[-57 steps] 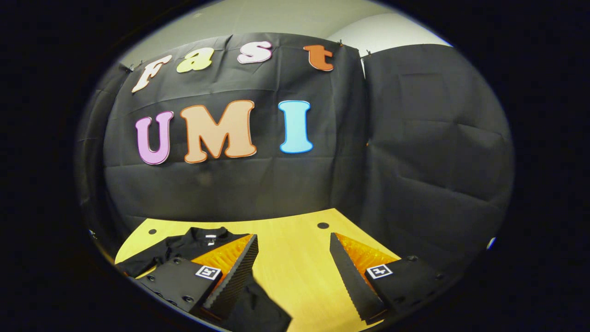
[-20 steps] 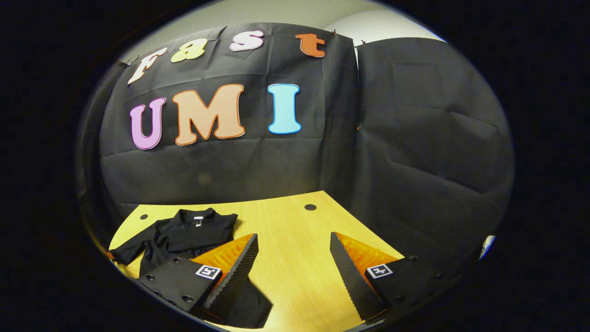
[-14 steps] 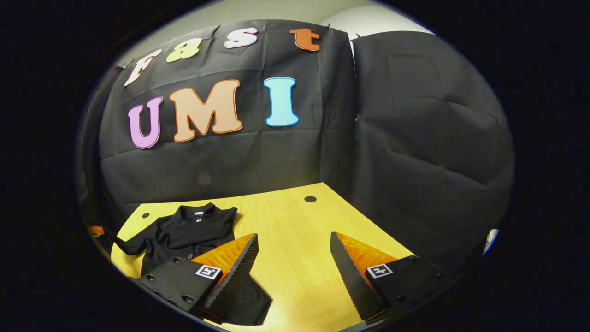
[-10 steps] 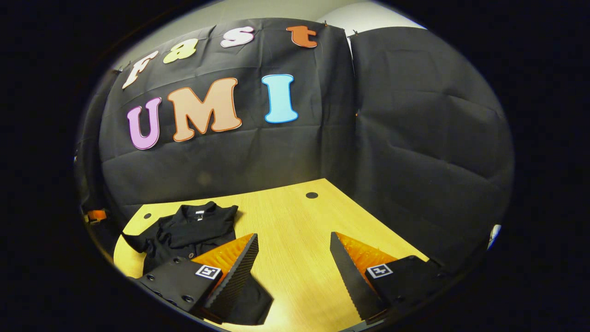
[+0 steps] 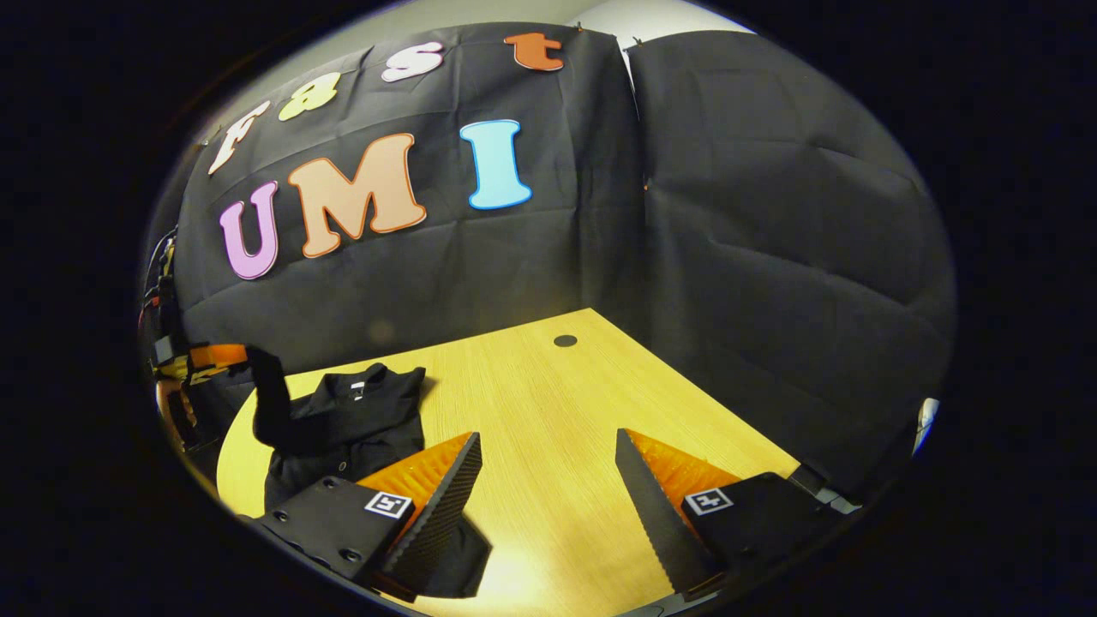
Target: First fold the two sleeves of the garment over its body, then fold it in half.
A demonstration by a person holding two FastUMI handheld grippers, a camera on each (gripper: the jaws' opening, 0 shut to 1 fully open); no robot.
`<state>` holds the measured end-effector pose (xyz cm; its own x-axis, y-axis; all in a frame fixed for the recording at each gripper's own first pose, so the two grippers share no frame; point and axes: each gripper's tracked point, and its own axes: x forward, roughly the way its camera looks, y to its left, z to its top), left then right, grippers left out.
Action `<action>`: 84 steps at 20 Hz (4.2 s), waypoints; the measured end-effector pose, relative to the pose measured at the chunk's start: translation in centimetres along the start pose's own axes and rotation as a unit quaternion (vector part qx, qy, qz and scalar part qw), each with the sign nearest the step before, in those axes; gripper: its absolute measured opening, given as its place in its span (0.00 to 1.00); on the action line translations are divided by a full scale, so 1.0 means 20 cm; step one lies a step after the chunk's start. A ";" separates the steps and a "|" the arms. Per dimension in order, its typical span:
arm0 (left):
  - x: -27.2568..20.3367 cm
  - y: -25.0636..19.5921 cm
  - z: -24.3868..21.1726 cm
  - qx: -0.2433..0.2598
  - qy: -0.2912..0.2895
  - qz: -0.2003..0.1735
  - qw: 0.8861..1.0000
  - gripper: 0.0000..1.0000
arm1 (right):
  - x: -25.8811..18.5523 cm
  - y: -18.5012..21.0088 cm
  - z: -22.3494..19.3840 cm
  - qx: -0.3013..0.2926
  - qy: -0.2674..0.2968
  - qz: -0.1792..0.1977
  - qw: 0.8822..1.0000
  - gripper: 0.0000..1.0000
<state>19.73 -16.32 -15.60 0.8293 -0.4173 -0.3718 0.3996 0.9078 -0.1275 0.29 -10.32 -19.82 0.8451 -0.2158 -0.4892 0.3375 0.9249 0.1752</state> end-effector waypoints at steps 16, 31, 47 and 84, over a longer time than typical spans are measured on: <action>0.44 -0.40 -0.42 0.024 0.094 -0.020 0.995 0.00 | 0.01 -0.13 -0.11 0.035 0.027 -0.029 0.999 0.98; 0.05 -0.25 -0.16 0.026 0.029 0.007 0.999 0.96 | 0.00 0.09 -0.16 -0.010 0.035 0.034 0.999 0.98; -0.99 0.35 -0.78 0.059 0.111 0.141 0.982 0.94 | -0.05 0.55 -0.72 -0.106 0.143 0.166 0.970 0.94; -1.43 0.35 -1.64 -0.002 0.320 0.178 0.930 0.48 | -0.03 0.65 -1.25 -0.239 0.233 0.200 0.921 0.49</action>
<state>-14.02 3.36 -36.00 0.5051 0.0199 -0.8628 0.1426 0.9841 0.1061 -6.16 9.63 -38.67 0.5542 0.2278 -0.8006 -0.2776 0.9574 0.0802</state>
